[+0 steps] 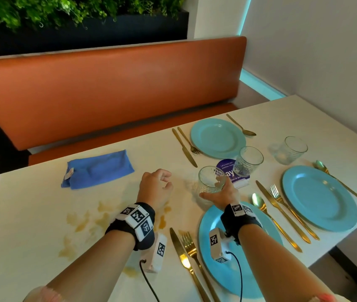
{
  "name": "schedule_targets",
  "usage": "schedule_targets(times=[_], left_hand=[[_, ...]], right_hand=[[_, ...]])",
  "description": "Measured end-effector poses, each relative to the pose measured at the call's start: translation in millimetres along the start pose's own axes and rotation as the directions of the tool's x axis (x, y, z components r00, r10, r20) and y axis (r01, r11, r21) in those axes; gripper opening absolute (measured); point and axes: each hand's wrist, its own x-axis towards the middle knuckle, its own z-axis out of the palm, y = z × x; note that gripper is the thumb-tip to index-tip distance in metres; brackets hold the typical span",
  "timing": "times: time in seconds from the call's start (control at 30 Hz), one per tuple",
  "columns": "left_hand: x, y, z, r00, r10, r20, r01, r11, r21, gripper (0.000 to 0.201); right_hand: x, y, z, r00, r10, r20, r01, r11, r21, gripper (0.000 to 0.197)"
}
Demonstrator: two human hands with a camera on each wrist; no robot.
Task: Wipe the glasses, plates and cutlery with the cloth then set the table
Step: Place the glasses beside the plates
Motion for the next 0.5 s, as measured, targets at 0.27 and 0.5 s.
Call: schedule_targets(times=[0.27,0.5], left_hand=[[-5.2,-12.2,-13.1,0.999,-0.019,0.04,0.018,1.0,0.014,0.026],[-9.8,-19.7,-24.3,0.997,-0.035,0.072,0.033,0.999,0.022,0.026]], right_hand=[[-1.6,1.8,14.2,0.998,0.051,-0.028,-0.051,0.999,-0.008,0.102],[-10.7,3.4,-0.3,0.998,0.067,-0.006,-0.067,0.995,-0.073,0.11]])
